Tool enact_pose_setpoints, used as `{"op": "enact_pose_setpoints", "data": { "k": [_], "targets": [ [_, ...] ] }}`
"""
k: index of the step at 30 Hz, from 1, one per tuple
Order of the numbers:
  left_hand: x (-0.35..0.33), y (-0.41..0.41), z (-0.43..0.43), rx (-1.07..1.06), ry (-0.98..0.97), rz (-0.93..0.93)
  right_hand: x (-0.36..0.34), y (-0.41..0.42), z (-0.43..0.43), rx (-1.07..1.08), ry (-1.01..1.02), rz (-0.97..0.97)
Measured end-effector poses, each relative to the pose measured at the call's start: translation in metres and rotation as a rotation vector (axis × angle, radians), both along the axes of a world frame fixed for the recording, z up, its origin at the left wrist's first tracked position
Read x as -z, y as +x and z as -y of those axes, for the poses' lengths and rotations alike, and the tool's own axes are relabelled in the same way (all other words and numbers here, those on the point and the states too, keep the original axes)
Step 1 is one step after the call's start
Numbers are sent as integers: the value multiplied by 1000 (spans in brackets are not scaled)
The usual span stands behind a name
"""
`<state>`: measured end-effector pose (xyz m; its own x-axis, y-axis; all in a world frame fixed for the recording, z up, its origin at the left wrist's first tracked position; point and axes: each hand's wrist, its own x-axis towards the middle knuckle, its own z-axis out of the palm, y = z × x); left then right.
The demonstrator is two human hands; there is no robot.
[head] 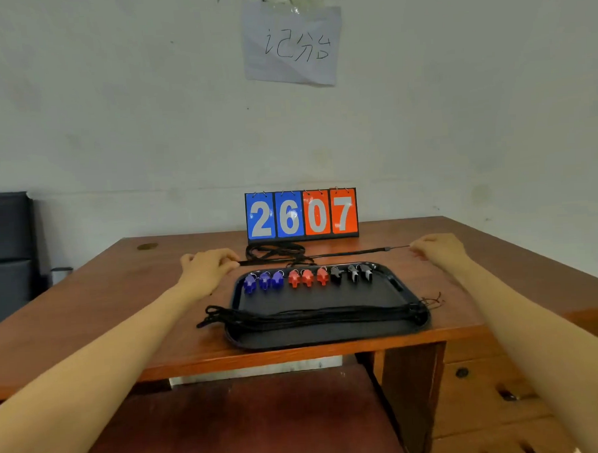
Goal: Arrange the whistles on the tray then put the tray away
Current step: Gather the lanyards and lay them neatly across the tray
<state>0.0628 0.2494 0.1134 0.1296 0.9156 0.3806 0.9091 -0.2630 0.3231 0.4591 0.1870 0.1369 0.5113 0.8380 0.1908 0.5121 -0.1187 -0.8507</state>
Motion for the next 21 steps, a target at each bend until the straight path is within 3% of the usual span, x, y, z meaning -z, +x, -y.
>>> {"op": "enact_pose_setpoints", "data": {
  "k": [3, 16, 21],
  "targets": [
    [14, -1, 23, -2, -54, 62, 13, 3, 22, -36, -79, 105],
    [26, 15, 49, -39, -146, -82, 39, 6, 54, 35, -307, 549],
    [27, 20, 50, -15, -147, -169, 34, 1, 52, -31, -351, 704]
  ]
}}
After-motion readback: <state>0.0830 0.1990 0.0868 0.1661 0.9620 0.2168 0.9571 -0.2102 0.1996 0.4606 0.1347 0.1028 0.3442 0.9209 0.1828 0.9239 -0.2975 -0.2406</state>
